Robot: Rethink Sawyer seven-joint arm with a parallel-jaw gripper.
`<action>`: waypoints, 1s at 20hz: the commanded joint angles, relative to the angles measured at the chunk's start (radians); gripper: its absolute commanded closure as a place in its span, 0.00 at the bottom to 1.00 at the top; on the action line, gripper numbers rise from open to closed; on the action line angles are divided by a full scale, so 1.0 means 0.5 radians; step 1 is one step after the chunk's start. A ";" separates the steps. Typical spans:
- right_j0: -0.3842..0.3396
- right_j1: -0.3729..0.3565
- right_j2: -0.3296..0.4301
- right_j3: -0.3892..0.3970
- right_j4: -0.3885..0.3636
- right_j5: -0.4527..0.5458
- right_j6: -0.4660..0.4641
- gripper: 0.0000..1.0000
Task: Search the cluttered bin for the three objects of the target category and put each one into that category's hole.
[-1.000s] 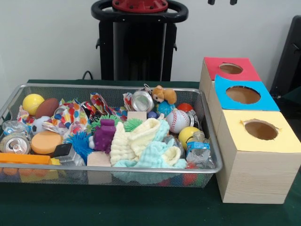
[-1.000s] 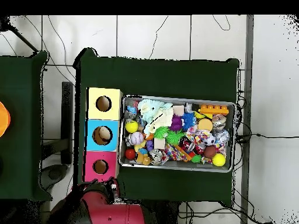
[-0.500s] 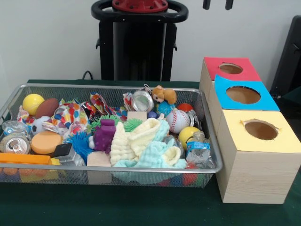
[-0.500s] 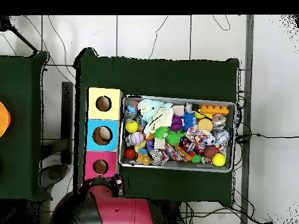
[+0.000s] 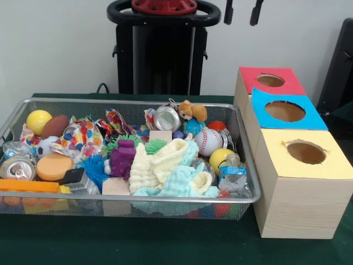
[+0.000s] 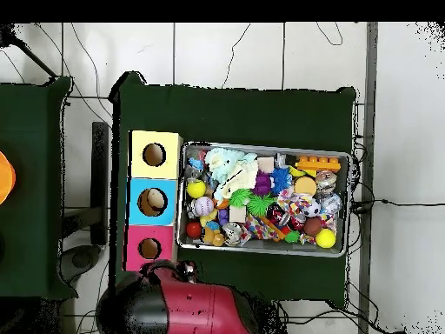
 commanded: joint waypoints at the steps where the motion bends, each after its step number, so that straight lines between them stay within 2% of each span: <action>1: -0.054 0.189 -0.068 -0.123 0.054 -0.186 0.567 0.00; 8: -0.117 0.234 -0.042 -0.054 0.066 -0.328 0.488 0.00; 15: -0.266 0.563 0.083 0.049 0.110 -0.708 0.484 0.00; 20: -0.345 0.824 0.144 0.054 0.098 -1.029 0.508 0.00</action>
